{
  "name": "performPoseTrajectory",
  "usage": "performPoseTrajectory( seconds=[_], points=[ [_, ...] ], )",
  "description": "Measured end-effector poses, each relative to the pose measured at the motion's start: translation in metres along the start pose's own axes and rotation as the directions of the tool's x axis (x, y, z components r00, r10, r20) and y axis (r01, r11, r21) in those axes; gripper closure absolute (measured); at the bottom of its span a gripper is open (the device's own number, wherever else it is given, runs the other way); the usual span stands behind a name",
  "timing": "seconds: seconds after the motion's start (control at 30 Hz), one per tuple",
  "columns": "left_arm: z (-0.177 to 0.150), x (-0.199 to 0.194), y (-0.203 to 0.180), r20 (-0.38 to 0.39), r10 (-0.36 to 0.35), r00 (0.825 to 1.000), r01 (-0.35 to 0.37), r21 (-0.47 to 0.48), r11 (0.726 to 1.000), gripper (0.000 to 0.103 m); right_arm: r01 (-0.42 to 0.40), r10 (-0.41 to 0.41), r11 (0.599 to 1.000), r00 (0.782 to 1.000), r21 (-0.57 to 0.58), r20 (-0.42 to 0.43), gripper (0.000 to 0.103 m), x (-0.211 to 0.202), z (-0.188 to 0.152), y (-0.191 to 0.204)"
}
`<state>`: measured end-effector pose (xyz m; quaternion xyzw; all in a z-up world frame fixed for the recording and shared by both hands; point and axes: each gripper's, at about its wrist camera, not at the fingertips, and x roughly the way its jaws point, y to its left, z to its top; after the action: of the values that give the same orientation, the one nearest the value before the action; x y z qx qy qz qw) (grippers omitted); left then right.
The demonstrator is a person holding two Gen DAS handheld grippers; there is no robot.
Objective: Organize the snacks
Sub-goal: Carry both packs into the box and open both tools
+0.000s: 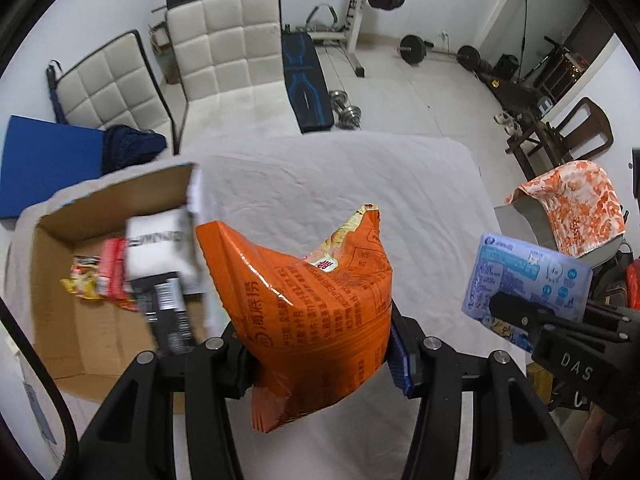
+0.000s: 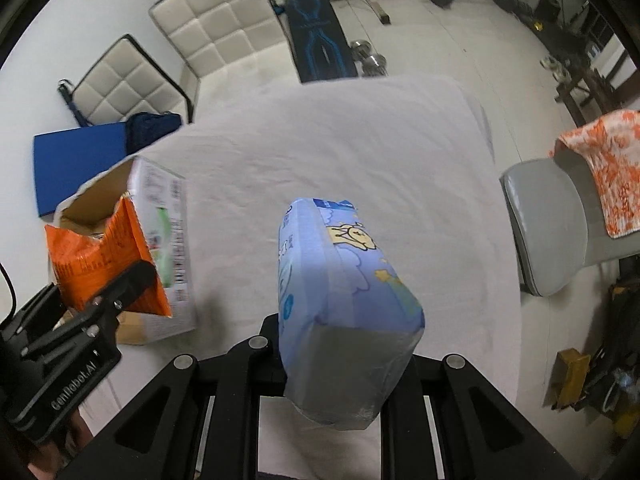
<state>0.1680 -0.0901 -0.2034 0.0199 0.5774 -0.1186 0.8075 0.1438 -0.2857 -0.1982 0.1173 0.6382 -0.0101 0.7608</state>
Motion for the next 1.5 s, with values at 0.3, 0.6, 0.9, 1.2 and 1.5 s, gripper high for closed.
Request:
performPoseTrajectory(
  seconds=[0.3, 0.6, 0.9, 1.2, 1.5],
  points=[
    [-0.030, -0.056, 0.072, 0.068, 0.050, 0.996, -0.050, -0.009, 0.999, 0.053, -0.039, 0.042, 0.997, 0.998, -0.072, 0.045, 0.085, -0.020, -0.029, 0.108],
    [-0.052, -0.094, 0.159, 0.109, 0.110, 0.988, -0.101, -0.082, 0.991, 0.053, -0.091, 0.097, 0.979, 0.995, -0.184, 0.023, 0.085, -0.010, -0.052, 0.218],
    [-0.076, -0.062, 0.249, -0.013, 0.120, 0.993, -0.121, -0.194, 0.974, 0.053, -0.176, 0.160, 0.957, 0.983, -0.232, -0.089, 0.085, 0.058, -0.056, 0.307],
    [-0.083, 0.010, 0.305, -0.166, 0.011, 0.986, -0.062, -0.304, 0.951, 0.053, -0.205, 0.165, 0.955, 0.967, -0.214, -0.193, 0.085, 0.138, -0.046, 0.338],
    [-0.082, 0.048, 0.318, -0.257, -0.020, 0.966, -0.064, -0.315, 0.947, 0.052, -0.190, 0.135, 0.953, 0.964, -0.236, -0.228, 0.081, 0.171, -0.041, 0.351]
  ],
)
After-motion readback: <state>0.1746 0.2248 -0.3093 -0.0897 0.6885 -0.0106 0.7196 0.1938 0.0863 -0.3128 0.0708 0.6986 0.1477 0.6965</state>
